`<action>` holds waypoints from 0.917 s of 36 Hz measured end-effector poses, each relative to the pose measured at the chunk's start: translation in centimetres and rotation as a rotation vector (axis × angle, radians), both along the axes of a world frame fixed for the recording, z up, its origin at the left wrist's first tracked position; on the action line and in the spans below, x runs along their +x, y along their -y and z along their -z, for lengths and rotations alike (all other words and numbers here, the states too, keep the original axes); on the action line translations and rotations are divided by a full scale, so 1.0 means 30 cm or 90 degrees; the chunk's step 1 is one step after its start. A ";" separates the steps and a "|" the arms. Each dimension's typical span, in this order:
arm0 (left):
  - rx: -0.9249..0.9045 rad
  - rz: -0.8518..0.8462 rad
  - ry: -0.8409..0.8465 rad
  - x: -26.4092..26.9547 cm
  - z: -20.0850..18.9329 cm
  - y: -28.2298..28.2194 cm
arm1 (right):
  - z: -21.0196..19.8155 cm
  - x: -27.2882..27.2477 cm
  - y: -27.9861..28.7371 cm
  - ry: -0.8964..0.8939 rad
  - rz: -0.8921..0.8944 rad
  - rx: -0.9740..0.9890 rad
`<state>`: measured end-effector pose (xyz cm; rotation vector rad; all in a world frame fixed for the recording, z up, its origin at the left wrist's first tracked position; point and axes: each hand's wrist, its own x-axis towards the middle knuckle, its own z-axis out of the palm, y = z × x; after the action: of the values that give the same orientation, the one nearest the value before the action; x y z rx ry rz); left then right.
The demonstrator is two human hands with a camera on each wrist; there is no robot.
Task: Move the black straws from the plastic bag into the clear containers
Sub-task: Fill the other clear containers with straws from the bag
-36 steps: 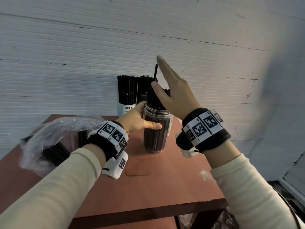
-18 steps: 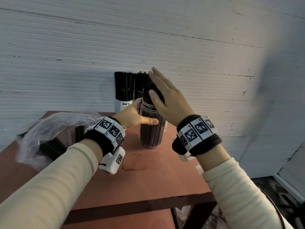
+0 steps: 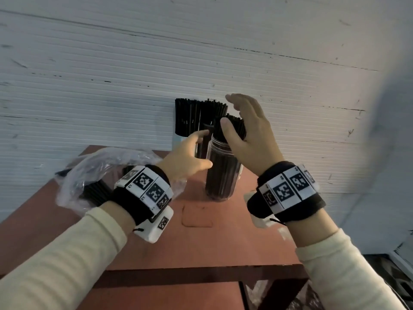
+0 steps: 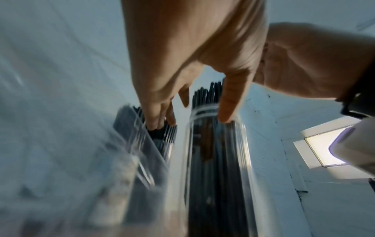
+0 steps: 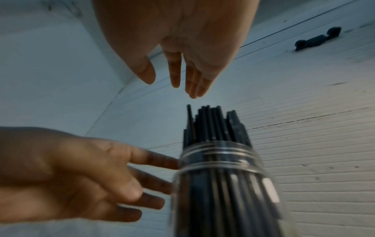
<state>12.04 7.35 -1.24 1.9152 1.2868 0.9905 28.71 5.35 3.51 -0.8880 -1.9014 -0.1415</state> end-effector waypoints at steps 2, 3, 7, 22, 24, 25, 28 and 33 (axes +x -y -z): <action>0.078 -0.034 0.000 -0.053 -0.035 0.050 | -0.003 -0.032 0.025 -0.027 -0.022 0.019; 0.109 -0.050 -0.001 -0.083 -0.052 0.073 | -0.001 -0.051 0.034 -0.029 -0.035 0.014; 0.203 -0.113 -0.007 -0.224 -0.123 0.171 | 0.022 -0.147 0.065 0.024 -0.105 -0.096; -0.122 -0.006 -0.327 -0.668 -0.019 0.262 | 0.201 -0.522 -0.010 0.548 -0.046 -0.555; -0.113 0.008 -0.324 -0.671 -0.002 0.267 | 0.209 -0.553 -0.028 0.537 -0.041 -0.542; -0.102 0.006 -0.322 -0.667 0.003 0.268 | 0.216 -0.567 -0.038 0.533 -0.045 -0.533; -0.068 -0.023 -0.290 -0.660 0.011 0.257 | 0.235 -0.599 -0.061 0.564 -0.020 -0.529; 0.001 -0.058 -0.208 -0.651 -0.005 0.243 | 0.278 -0.640 -0.156 0.634 0.054 -0.399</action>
<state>-7.48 0.07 -1.10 2.0968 1.5674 0.7407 9.51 10.03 -4.84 -1.4941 -2.9147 -0.0290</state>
